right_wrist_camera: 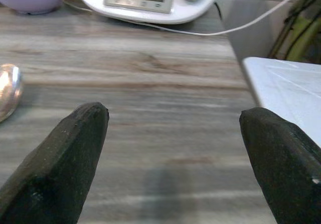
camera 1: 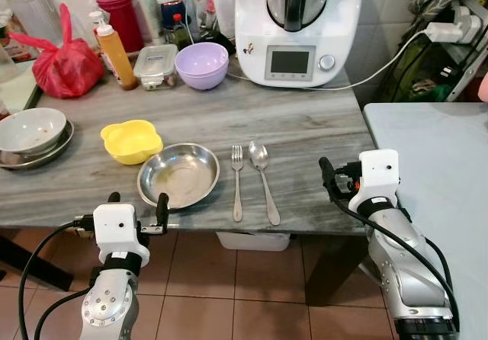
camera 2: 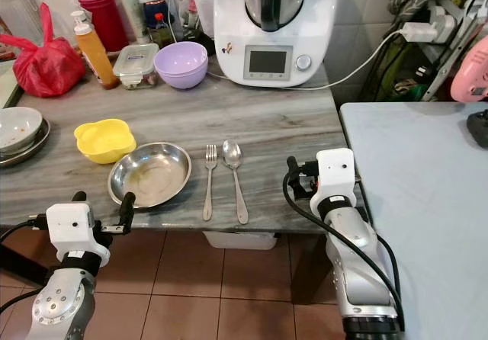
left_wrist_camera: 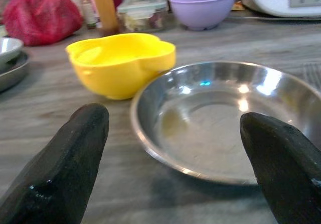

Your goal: Setting the table

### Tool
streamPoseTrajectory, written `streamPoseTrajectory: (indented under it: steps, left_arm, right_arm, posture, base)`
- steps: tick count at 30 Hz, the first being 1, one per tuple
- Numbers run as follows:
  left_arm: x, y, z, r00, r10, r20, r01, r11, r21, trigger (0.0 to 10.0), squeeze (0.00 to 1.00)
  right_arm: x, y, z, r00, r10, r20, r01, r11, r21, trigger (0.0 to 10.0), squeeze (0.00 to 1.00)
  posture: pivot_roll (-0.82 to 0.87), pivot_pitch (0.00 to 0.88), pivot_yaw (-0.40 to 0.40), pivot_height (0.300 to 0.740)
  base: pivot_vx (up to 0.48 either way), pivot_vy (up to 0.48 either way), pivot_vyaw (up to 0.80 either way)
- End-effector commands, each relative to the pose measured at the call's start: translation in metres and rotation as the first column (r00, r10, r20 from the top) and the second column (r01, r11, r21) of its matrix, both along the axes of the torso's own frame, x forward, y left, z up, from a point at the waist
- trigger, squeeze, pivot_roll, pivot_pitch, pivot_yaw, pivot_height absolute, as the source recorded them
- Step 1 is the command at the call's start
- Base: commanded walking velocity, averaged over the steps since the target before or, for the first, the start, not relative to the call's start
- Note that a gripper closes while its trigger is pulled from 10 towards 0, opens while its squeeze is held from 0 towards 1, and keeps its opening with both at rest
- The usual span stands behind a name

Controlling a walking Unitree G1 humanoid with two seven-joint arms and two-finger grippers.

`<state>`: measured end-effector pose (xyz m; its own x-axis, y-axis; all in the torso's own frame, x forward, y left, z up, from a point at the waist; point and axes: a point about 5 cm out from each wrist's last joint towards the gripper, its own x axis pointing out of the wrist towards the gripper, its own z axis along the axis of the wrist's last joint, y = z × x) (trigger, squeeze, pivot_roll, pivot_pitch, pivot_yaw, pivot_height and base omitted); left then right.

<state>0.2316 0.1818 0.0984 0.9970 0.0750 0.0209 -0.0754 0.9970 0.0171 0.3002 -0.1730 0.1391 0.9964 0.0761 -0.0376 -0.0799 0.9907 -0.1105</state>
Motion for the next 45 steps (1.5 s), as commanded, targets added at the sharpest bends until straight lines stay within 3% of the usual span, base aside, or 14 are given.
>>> streamPoseTrajectory:
  steps: [1, 6, 18, 20, 24, 31, 33, 45]
  left_arm:
    - [0.000, 0.003, -0.001, 1.000, 0.016, -0.014, -0.016, 1.000, -0.011, 10.0, 0.00]
    - [0.001, 0.003, -0.001, 1.000, 0.011, -0.025, -0.012, 0.999, -0.034, 10.0, 0.00]
    - [0.004, 0.009, 0.005, 0.999, 0.033, -0.001, -0.033, 0.999, 0.035, 10.0, 0.00]
    - [0.006, 0.011, 0.008, 0.999, 0.046, 0.000, -0.046, 0.998, 0.030, 10.0, 0.00]
    - [0.008, 0.013, 0.010, 0.998, 0.055, 0.001, -0.055, 0.998, 0.038, 10.0, 0.00]
    - [0.009, 0.014, 0.010, 0.998, 0.060, -0.005, -0.060, 0.997, 0.043, 10.0, 0.00]
    - [0.010, 0.013, 0.010, 0.998, 0.061, -0.008, -0.061, 0.997, 0.043, 10.0, 0.00]
    - [0.010, 0.014, 0.010, 0.997, 0.075, -0.022, -0.074, 0.996, 0.043, 10.0, 0.00]
  right_arm:
    - [0.001, 0.001, 0.002, 1.000, 0.004, -0.002, -0.004, 1.000, 0.002, 10.0, 0.00]
    - [0.003, 0.000, 0.001, 1.000, 0.005, -0.013, -0.005, 1.000, 0.006, 10.0, 0.00]
    - [0.002, 0.010, 0.002, 0.999, 0.041, -0.017, -0.040, 0.998, 0.056, 10.0, 0.00]
    - [0.003, 0.015, 0.003, 0.998, 0.066, 0.000, -0.066, 0.992, 0.111, 10.0, 0.00]
    - [0.003, 0.016, 0.003, 0.998, 0.057, 0.008, -0.058, 0.989, 0.136, 10.0, 0.00]
    - [0.004, 0.017, 0.001, 0.999, 0.045, 0.019, -0.046, 0.995, 0.090, 10.0, 0.00]
    - [0.004, 0.019, -0.002, 0.997, 0.068, -0.021, -0.065, 0.991, 0.121, 10.0, 0.00]
    - [0.007, 0.020, -0.001, 0.998, 0.070, -0.003, -0.070, 0.993, 0.093, 10.0, 0.00]
  posture:
    - [-0.11, 0.075, 0.064, 0.740]
    - [-0.11, 0.074, 0.064, 0.740]
    - [-0.11, 0.074, 0.064, 0.740]
    - [-0.11, 0.077, 0.063, 0.740]
    - [-0.10, 0.078, 0.061, 0.740]
    - [-0.10, 0.076, 0.061, 0.740]
    - [-0.10, 0.075, 0.060, 0.740]
    - [-0.10, 0.075, 0.060, 0.740]
  base:
    - [0.000, 0.000, -0.65]
    - [0.000, 0.000, -0.65]
    - [0.000, 0.000, -0.11]
    - [0.000, 0.000, 0.00]
    - [0.000, 0.000, 0.00]
    - [0.000, 0.000, 0.00]
    - [0.000, 0.000, 0.00]
    - [-0.040, 0.000, 0.00]
